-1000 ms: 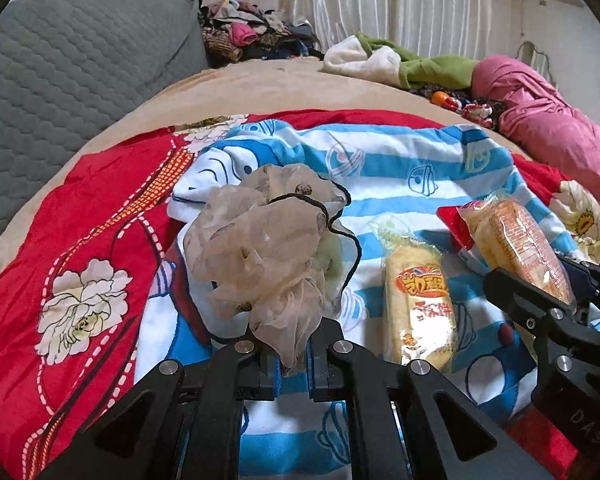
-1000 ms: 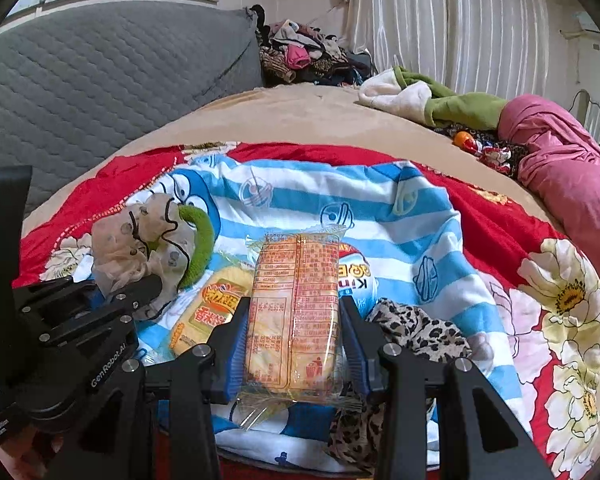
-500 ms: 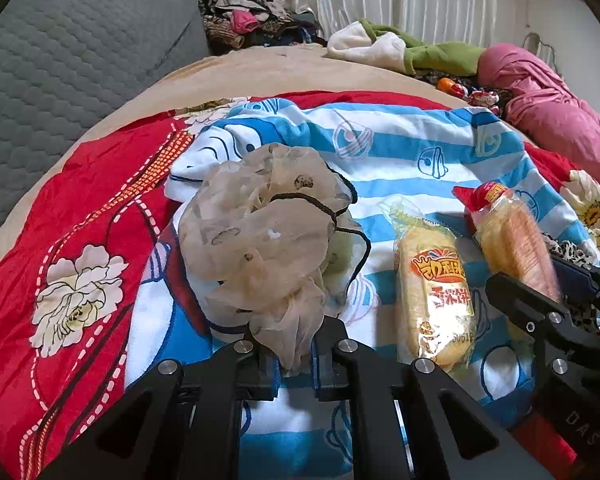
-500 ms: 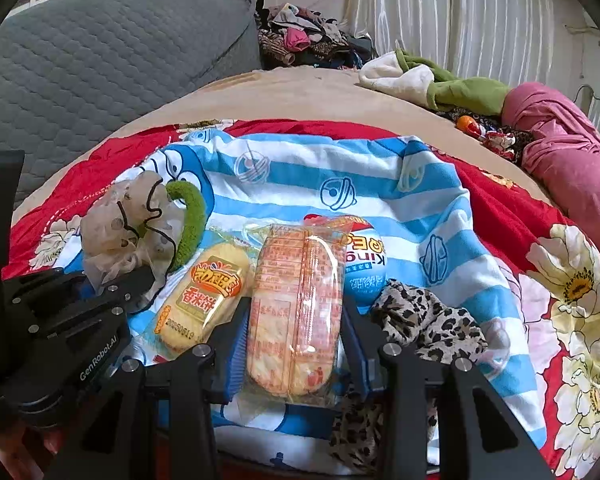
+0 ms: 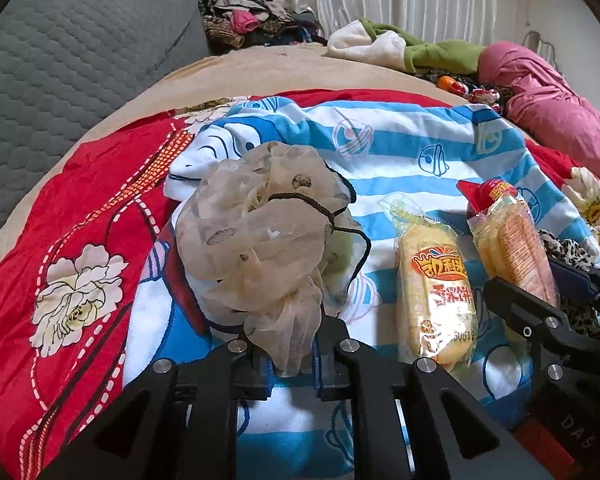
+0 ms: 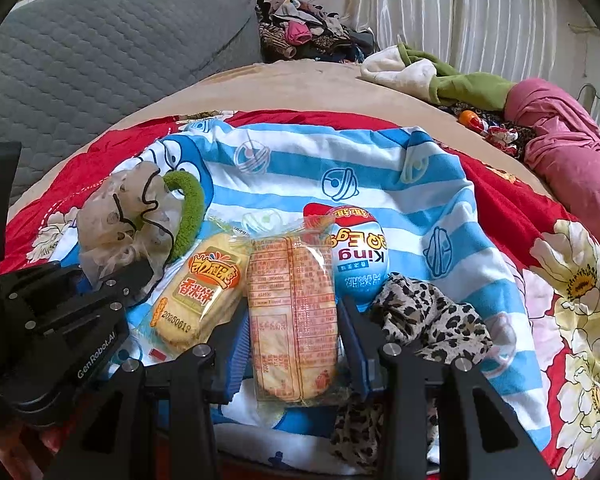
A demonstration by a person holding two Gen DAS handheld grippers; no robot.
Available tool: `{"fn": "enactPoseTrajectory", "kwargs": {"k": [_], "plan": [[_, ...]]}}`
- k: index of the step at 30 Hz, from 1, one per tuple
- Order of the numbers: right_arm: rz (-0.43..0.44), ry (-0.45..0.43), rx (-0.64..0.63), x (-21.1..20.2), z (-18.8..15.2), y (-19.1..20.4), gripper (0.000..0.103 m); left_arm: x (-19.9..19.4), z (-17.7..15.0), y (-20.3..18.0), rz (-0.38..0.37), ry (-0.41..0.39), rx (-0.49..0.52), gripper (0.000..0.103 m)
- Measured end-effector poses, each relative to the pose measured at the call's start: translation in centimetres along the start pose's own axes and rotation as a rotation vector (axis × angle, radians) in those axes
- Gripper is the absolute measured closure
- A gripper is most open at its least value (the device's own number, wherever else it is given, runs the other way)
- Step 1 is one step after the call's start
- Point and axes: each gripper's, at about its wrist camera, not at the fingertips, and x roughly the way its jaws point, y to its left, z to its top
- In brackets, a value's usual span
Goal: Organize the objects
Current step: 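Open the right tool to release the snack pack while the left tool releases the scrunchie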
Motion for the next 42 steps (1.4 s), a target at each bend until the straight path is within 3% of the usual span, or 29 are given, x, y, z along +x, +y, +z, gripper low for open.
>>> {"fn": "enactPoseTrajectory", "kwargs": {"k": [12,14,18,29,33,42], "plan": [[0.005,0.011,0.001,0.0,-0.1,-0.1,0.060,-0.3,-0.2,-0.1,-0.016,0.006,0.009,0.081],[0.003,0.011,0.001,0.0,0.0,0.0,0.060,-0.5,-0.2,-0.2,-0.033,0.005,0.006,0.075],[0.004,0.012,0.002,0.0,0.0,-0.1,0.060,-0.9,-0.2,-0.8,-0.035,0.004,0.022,0.037],[0.006,-0.001,0.010,-0.9,0.2,-0.4,0.060,-1.3,-0.1,-0.4,-0.032,0.007,0.000,0.035],[0.010,-0.002,0.013,-1.1,0.2,-0.4,0.050,-1.4,0.0,-0.3,-0.038,0.006,-0.005,0.031],[0.018,-0.003,0.032,-1.5,0.2,-0.7,0.041,-1.7,0.0,-0.3,-0.042,0.014,0.002,0.025]]}}
